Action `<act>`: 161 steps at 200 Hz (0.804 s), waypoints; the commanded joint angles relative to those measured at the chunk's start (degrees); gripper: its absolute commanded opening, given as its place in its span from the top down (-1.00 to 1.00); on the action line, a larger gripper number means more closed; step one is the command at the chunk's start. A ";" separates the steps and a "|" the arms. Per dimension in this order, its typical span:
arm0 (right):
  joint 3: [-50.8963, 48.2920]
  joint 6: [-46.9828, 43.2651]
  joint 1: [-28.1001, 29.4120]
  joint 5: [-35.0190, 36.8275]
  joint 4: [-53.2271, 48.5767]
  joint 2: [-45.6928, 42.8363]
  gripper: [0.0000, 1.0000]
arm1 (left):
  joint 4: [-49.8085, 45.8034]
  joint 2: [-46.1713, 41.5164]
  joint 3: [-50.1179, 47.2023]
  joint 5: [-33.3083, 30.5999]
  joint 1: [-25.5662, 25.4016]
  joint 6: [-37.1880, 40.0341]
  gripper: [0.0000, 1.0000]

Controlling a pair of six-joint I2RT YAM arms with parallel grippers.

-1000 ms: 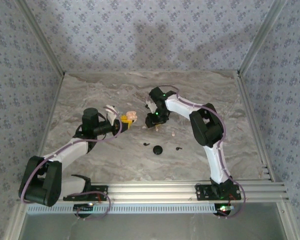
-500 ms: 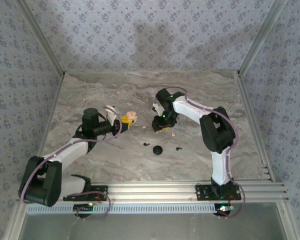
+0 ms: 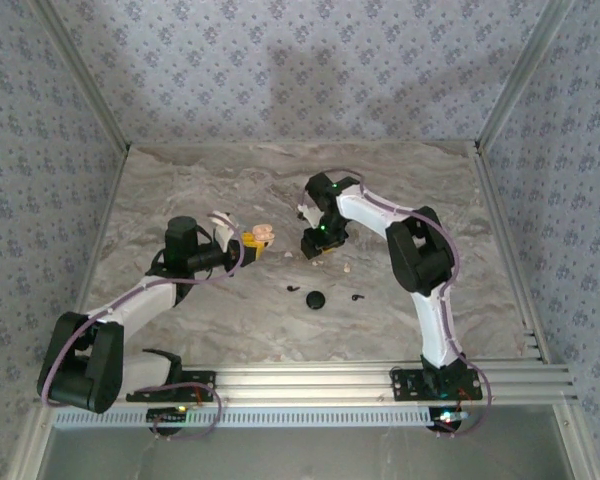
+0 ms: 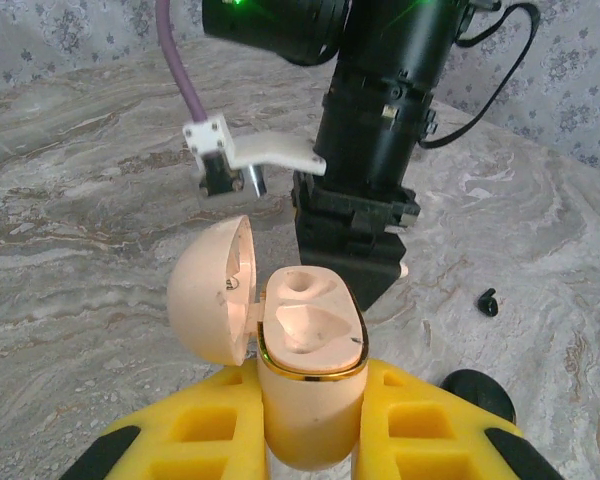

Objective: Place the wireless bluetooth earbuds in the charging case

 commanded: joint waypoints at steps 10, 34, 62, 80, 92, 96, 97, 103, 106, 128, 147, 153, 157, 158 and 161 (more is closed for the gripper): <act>-0.26 -1.44 0.36 -0.22 -2.46 0.47 -0.03 | -0.30 -0.54 1.99 0.36 0.34 0.67 0.74; -3.25 -1.32 0.53 -3.27 -2.12 -0.39 -0.03 | -0.51 -0.61 2.05 0.29 0.38 0.76 0.74; -6.88 0.29 0.70 -4.35 -1.62 -2.48 0.03 | -0.39 -0.63 1.83 0.36 0.39 0.59 0.74; -9.05 1.58 0.95 -6.21 -0.36 -4.83 0.06 | -0.27 -0.63 1.82 0.36 0.35 0.59 0.74; -9.98 2.51 1.21 -7.42 0.36 -6.42 0.07 | -0.09 -0.63 1.81 0.36 0.34 0.50 0.74; -10.15 2.81 1.36 -7.78 0.54 -6.86 0.07 | -0.08 -0.63 1.82 0.36 0.36 0.50 0.74; -10.19 2.88 1.38 -7.87 0.58 -6.95 0.07 | -0.08 -0.63 1.81 0.36 0.37 0.50 0.74; -10.22 3.16 1.52 -8.40 0.55 -7.49 0.08 | -0.01 -0.70 1.79 0.36 0.33 0.50 0.74; -10.22 3.21 1.58 -8.64 0.53 -7.68 0.08 | -0.04 -0.71 1.74 0.36 0.38 0.50 0.74; -9.09 4.24 2.07 -7.20 -0.54 -9.51 0.08 | -0.17 -0.97 1.68 0.36 0.39 0.42 0.74; -7.21 7.01 2.01 -3.59 -1.90 -10.94 0.08 | -0.17 -1.33 1.46 -0.04 0.39 0.41 0.74; -6.23 7.50 2.08 -1.27 -2.13 -10.95 0.08 | -0.25 -1.41 1.47 -0.14 0.39 0.41 0.74; -5.44 7.89 2.09 0.41 -2.63 -10.79 0.09 | -0.25 -1.50 1.53 -0.19 0.39 0.41 0.74; -5.19 7.97 2.14 0.75 -2.77 -10.72 0.09 | -0.21 -1.50 1.50 -0.18 0.39 0.41 0.74; -4.56 8.04 2.36 1.85 -3.38 -10.55 0.09 | -0.21 -1.50 1.39 -0.21 0.37 0.41 0.74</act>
